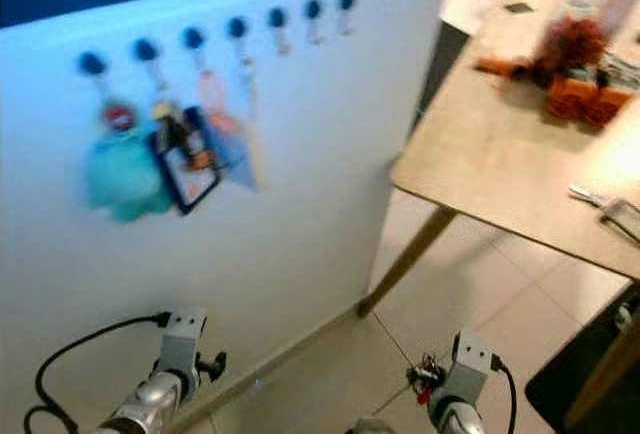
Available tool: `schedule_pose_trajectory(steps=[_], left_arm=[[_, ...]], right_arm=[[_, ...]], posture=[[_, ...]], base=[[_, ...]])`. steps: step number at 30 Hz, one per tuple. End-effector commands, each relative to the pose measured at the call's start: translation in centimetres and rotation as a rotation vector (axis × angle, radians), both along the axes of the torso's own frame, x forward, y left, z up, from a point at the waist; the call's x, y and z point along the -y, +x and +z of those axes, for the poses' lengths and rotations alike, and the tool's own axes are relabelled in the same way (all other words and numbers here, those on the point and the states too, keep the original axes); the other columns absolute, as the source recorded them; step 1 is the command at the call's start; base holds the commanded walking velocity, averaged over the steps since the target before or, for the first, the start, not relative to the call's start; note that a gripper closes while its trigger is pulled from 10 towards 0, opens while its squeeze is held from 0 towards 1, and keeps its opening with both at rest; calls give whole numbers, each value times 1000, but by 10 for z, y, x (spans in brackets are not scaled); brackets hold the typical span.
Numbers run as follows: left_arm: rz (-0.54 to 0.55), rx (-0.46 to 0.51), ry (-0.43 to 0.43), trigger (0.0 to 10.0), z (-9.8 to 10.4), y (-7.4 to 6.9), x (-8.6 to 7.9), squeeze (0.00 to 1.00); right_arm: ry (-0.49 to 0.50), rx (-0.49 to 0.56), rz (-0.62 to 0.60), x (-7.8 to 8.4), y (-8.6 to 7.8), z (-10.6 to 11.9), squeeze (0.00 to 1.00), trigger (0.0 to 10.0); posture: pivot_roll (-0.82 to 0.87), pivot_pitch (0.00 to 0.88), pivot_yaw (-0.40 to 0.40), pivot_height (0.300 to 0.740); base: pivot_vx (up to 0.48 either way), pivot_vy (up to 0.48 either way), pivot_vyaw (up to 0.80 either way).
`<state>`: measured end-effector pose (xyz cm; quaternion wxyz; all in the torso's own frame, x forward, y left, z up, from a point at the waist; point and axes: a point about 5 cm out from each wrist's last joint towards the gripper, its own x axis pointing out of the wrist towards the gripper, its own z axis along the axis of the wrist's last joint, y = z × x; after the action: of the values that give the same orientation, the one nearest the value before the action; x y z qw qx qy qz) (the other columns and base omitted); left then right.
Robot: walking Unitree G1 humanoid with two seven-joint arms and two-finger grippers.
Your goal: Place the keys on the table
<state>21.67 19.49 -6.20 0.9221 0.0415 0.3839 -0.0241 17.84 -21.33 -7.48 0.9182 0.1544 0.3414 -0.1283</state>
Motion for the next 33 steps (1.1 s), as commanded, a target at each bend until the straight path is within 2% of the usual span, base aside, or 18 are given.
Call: schedule_pose_trajectory(steps=[1,15,33], left_arm=[[25,-21,-8,10000,-5,-10,-2,0],[-7,49,-32,10000,0,-8,-7,0],[5,81,-36,10000,2,-5,-4,0]], right_arm=[[1,6,5,-1,0,0,0,10000],[6,-22,22,-5,-10,-5,0,10000],[4,-38,29,-6,-13,-7,0,10000]], posture=[[23,58,1,740],[20,68,2,740],[18,72,-4,740]], base=[[0,0,-800],[0,0,-800],[0,0,-800]])
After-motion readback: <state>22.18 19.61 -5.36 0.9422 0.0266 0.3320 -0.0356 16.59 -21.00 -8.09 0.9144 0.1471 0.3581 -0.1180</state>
